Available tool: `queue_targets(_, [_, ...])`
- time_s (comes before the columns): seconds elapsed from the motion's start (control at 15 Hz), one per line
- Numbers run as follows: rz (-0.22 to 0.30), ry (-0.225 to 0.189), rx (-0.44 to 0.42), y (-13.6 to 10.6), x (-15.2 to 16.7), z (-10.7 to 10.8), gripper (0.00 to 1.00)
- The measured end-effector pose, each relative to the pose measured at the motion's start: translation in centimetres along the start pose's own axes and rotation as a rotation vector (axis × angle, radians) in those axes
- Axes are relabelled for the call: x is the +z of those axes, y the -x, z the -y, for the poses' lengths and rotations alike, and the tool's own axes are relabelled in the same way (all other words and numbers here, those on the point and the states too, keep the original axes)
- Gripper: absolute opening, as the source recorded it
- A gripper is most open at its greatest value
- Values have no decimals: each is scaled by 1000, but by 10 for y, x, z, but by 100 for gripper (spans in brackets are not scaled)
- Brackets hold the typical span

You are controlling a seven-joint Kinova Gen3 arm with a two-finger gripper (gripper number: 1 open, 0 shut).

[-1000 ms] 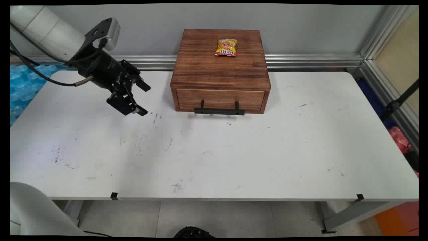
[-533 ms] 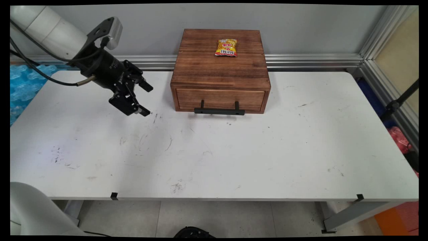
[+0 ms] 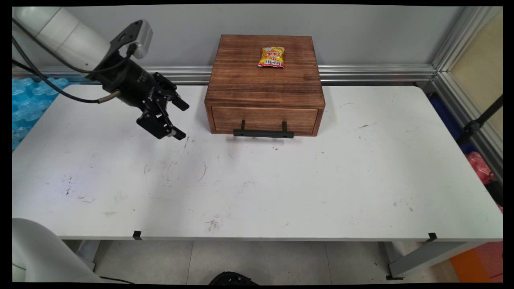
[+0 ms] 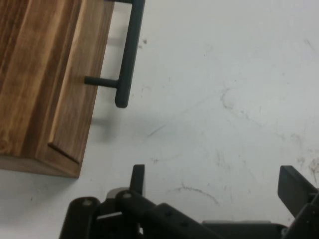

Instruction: Open the drawer

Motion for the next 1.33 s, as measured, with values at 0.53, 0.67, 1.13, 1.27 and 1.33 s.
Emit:
queue_targets(0.53, [9,-25,-12,-24,13,-2,100])
queue_targets(0.67, [16,-36,-11,-31,17,-2,100])
queue_targets(1.13, [41,-79,27,-58,37,-4,100])
queue_targets(1.27, [44,-89,36,-64,43,-4,100])
queue_targets(1.33, [46,-95,43,-68,48,-5,100])
